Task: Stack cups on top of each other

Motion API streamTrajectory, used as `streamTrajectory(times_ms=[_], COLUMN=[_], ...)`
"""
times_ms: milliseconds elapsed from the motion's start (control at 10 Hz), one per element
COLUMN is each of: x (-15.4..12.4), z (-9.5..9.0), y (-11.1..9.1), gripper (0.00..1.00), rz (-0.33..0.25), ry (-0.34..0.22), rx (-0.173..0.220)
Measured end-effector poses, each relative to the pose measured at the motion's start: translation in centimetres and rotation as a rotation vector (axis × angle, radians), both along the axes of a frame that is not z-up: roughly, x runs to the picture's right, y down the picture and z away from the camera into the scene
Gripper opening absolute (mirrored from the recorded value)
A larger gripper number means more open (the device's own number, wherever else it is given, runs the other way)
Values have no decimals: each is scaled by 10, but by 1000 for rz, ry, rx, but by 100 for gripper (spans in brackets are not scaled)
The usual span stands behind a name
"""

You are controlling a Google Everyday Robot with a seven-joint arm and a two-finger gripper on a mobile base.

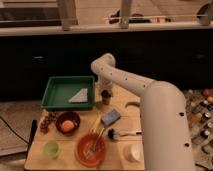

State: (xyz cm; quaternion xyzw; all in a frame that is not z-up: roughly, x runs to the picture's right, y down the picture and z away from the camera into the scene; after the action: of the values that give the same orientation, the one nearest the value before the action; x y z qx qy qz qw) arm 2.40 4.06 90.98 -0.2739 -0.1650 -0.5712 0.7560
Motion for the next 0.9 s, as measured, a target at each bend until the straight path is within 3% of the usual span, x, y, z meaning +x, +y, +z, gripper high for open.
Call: streamTrajectory(times_ms=[200, 300, 600, 900], x=[3, 4, 3, -7], z=[0, -1, -16, -44], y=[1, 1, -9, -25], gripper=[6, 1, 0, 0], rz=[3, 3, 1, -6], ry=[1, 2, -12, -53], rx=[-3, -3, 19, 59])
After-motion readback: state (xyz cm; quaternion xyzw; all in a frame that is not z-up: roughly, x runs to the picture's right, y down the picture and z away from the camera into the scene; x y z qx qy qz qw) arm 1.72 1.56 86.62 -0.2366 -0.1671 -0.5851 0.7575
